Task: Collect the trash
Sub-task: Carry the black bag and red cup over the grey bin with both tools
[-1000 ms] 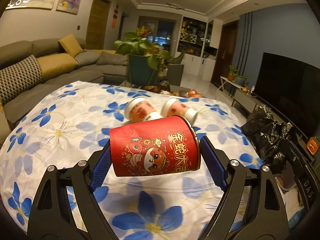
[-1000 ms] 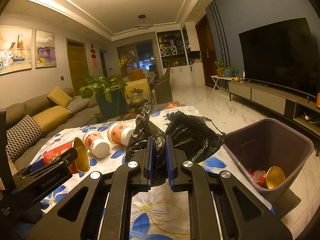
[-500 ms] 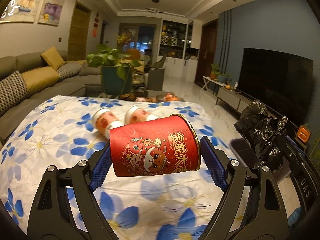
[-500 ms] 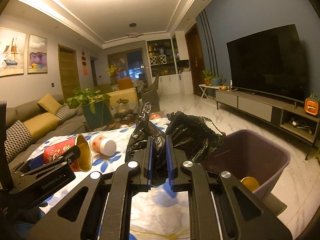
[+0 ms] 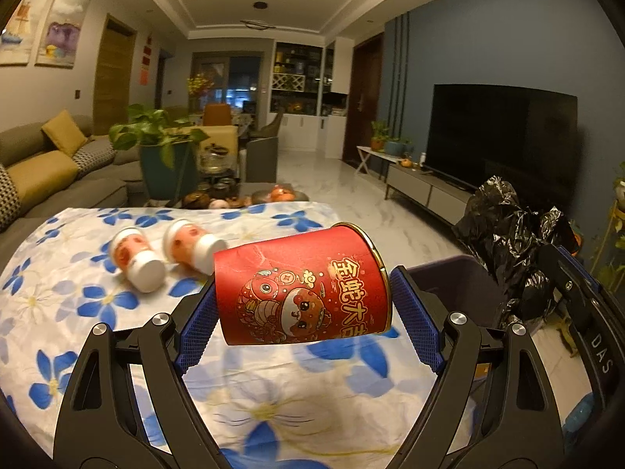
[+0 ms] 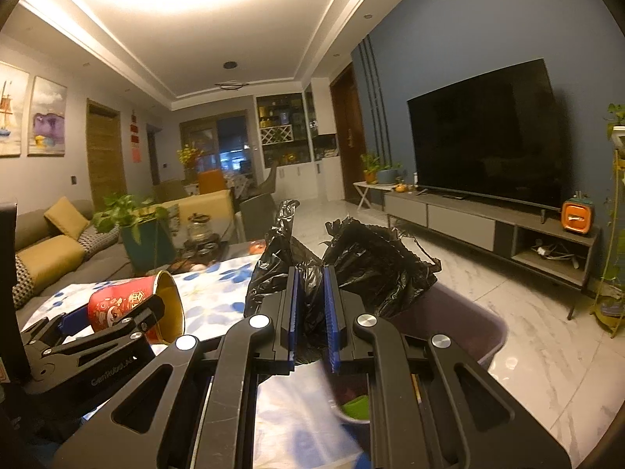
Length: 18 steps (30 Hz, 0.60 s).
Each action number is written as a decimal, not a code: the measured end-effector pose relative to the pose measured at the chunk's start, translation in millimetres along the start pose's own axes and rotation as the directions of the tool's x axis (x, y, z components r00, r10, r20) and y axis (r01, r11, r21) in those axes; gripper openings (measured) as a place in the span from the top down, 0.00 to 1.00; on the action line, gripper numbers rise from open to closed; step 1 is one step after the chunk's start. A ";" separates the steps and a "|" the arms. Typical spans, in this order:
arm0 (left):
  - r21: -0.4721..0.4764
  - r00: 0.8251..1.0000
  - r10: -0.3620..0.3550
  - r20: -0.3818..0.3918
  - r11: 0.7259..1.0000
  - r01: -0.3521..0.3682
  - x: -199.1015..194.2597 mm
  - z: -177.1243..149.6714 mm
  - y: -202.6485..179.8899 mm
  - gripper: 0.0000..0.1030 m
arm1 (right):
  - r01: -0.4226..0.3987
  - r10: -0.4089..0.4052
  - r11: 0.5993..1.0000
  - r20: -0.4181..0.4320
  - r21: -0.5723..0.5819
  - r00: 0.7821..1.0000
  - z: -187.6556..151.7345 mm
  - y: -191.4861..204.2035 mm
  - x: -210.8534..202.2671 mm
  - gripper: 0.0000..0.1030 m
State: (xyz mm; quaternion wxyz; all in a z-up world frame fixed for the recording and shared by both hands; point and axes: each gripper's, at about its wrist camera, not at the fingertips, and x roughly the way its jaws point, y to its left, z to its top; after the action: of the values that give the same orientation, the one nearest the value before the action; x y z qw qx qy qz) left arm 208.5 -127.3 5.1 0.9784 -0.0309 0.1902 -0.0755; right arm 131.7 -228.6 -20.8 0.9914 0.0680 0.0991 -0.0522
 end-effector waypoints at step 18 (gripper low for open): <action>0.059 0.988 -0.152 0.025 0.987 0.150 41.9 11.0 -76.5 0.20 | 0.151 -0.152 0.988 0.028 0.031 0.988 4.5 -66.6 19.4 0.87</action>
State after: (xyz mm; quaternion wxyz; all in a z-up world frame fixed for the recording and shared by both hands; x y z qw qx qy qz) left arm 240.7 -209.2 6.7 0.9730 -0.0183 0.1705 -0.1543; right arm 143.7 -296.7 -28.7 0.9849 0.0737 0.0880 -0.1297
